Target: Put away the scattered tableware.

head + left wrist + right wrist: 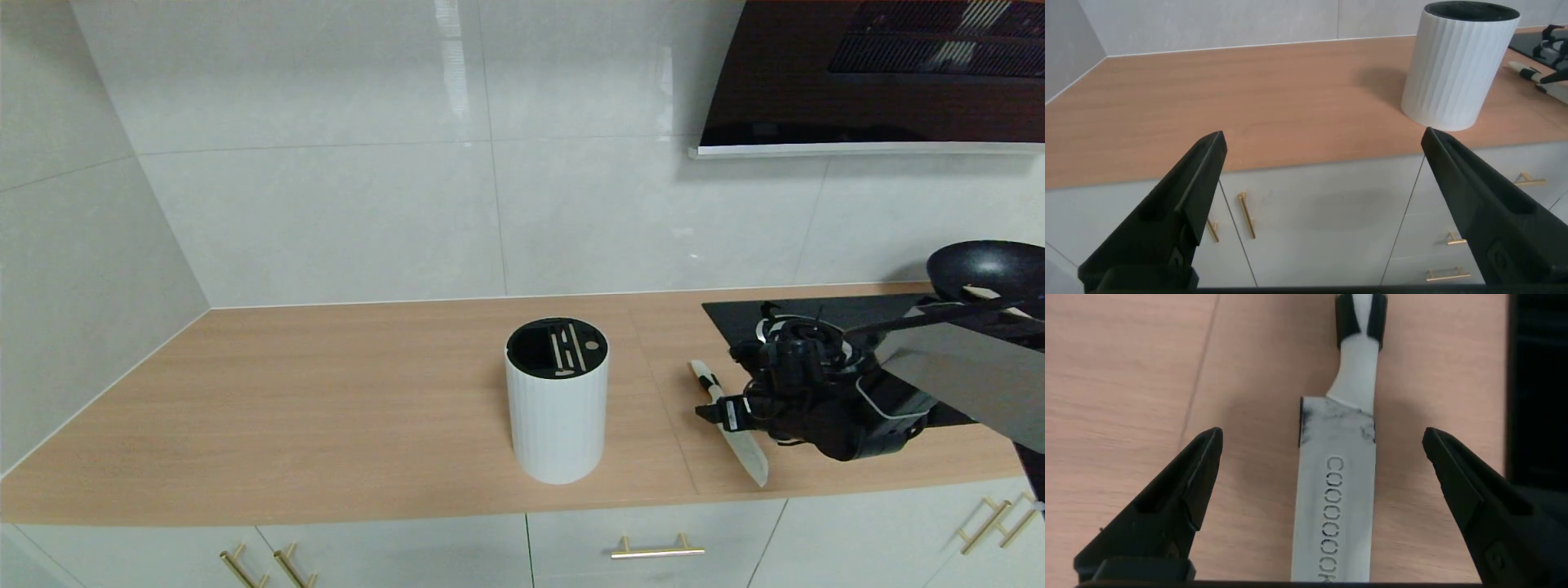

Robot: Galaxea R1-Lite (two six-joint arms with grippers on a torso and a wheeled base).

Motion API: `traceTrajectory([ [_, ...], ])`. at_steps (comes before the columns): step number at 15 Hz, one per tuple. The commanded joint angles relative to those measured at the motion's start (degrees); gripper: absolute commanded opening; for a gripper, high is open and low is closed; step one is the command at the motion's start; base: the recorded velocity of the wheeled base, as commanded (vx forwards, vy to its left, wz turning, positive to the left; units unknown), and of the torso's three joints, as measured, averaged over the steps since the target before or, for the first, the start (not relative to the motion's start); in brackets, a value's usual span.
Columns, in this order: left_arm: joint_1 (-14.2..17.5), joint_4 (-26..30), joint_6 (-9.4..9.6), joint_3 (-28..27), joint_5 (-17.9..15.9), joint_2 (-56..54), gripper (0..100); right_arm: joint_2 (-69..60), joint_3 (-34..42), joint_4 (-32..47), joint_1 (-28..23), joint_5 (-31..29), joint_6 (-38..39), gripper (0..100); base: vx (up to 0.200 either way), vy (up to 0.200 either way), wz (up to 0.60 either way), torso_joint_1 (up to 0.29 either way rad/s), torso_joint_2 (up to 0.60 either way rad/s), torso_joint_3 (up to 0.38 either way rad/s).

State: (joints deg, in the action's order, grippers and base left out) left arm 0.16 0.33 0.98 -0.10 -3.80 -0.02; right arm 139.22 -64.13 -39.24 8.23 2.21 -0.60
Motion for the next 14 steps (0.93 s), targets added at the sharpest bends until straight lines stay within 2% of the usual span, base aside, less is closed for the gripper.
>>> traceTrajectory([
  [1, 0.02, 0.02, -0.01, 0.01, 0.02, 0.02, 100, 1.58, -1.26, -0.05, -0.23, -0.10, -0.02, 100, 0.000, 0.000, 0.00, 0.000, 0.00, 0.000],
  [14, 0.02, 0.02, 0.08, 0.01, -0.06, 0.02, 100, 5.72, -5.12, -2.07, -0.23, -2.21, -0.02, 100, 0.000, 0.000, 0.00, 0.000, 0.00, 0.000],
])
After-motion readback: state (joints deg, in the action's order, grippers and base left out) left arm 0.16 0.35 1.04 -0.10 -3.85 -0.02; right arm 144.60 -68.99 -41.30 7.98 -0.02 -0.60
